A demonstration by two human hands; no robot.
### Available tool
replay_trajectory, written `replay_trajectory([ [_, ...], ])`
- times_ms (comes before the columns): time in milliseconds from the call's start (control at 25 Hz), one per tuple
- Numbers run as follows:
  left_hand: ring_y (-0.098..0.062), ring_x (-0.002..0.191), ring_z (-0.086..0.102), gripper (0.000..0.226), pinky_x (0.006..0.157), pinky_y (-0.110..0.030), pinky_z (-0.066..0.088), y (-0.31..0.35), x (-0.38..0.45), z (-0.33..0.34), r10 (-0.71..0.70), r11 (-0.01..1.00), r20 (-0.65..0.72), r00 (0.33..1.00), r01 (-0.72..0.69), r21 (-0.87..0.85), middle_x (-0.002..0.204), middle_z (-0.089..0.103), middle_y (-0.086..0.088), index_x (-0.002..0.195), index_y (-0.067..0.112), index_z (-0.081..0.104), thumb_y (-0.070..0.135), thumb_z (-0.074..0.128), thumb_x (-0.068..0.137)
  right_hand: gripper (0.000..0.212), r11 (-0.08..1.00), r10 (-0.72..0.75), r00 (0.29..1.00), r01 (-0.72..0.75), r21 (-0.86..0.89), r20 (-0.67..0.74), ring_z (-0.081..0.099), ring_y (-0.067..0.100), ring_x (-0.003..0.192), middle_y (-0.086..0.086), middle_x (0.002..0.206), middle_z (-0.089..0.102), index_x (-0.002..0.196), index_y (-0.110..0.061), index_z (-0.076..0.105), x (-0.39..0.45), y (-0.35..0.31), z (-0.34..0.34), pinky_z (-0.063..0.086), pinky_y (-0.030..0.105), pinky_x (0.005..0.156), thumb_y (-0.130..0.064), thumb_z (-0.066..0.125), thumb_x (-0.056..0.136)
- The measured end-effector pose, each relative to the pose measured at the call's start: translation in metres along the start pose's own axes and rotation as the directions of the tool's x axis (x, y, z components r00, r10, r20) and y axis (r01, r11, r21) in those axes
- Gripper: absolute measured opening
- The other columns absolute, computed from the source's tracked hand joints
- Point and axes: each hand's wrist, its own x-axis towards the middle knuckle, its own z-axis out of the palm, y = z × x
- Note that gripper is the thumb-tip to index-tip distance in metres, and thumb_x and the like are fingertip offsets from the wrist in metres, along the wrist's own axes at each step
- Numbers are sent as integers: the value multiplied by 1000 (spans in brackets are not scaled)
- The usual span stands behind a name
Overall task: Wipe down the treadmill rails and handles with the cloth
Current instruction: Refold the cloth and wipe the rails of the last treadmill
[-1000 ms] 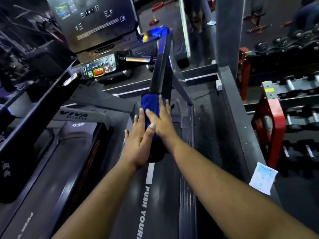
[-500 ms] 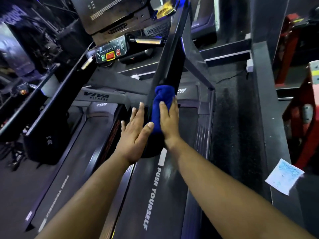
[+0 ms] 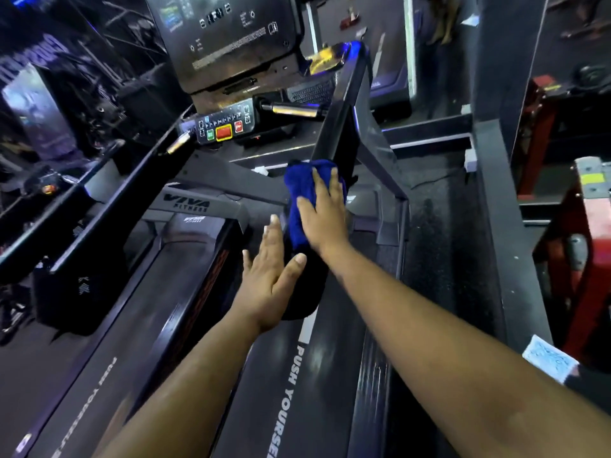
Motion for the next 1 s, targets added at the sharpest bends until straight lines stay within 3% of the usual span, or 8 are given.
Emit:
replay_trajectory([
  [80, 3, 149, -11, 90, 122, -40, -14, -2, -1, 1, 7, 999, -14, 1000, -7, -33, 164, -10, 17, 157, 29, -14, 73, 16, 85, 64, 986, -99, 995, 96, 139, 14, -7, 7, 151, -9, 167, -6, 154, -40, 17, -67, 12, 7, 6, 46, 124, -45, 42, 95],
  [160, 5, 149, -10, 91, 122, -38, -15, -5, 1, 1, 7, 995, -27, 1000, -9, -95, 163, -11, 20, 156, 29, -14, 74, 17, 83, 65, 973, -99, 994, 87, 214, 43, -13, 0, 148, -19, 164, -10, 151, -49, 13, -113, 21, 14, 1, 38, 121, -59, 35, 91],
  [360, 10, 144, -19, 88, 122, -40, -15, -2, 4, -2, 10, 997, 11, 1000, -9, -82, 165, -13, 15, 155, 34, -14, 75, 15, 83, 66, 995, 50, 999, -50, 85, -3, -6, 17, 154, -5, 167, -5, 155, -34, 21, -19, -7, 3, 1, 47, 124, -34, 53, 98],
  [520, 10, 145, -7, 92, 123, -44, -10, -2, 4, -2, -6, 978, -8, 1000, 4, -209, 165, 0, 13, 157, 30, -9, 75, 19, 82, 62, 963, -25, 999, 29, 269, -21, -5, 4, 151, -21, 162, -1, 145, -55, 15, -102, 6, 19, 2, 36, 124, -50, 42, 89],
  [640, 3, 149, 2, 92, 124, -46, -6, -5, 5, -2, -32, 935, -27, 999, 20, -355, 166, 5, 12, 157, 30, -6, 74, 23, 82, 66, 971, -9, 1000, 16, 240, -27, -7, 5, 152, -17, 165, -3, 150, -49, 13, -110, 8, 25, 2, 35, 123, -50, 48, 93],
  [720, 6, 148, -6, 90, 123, -44, -11, -3, 5, -2, -22, 964, -14, 1000, 17, -265, 165, -1, 14, 157, 31, -6, 74, 19, 83, 71, 987, 34, 999, -29, 158, -32, -3, 13, 153, -7, 167, -2, 155, -39, 18, -54, 6, 19, 3, 43, 125, -40, 56, 96],
  [840, 10, 145, -15, 91, 121, -46, -16, -2, 6, -4, -24, 998, 31, 999, 26, -64, 165, -5, 18, 157, 32, -8, 77, 14, 81, 72, 981, 80, 995, -67, 181, -65, 1, 17, 154, 1, 167, 2, 157, -31, 19, -5, 6, 6, 8, 48, 124, -34, 56, 96],
  [1000, 11, 145, -12, 93, 120, -50, -18, -1, 18, -7, -50, 998, 49, 998, 52, -40, 159, -10, 28, 155, 34, -15, 82, 9, 79, 66, 973, -34, 999, 25, 230, 31, -12, 3, 150, -17, 165, -10, 153, -47, 12, -76, 10, 11, -3, 36, 122, -37, 50, 100],
])
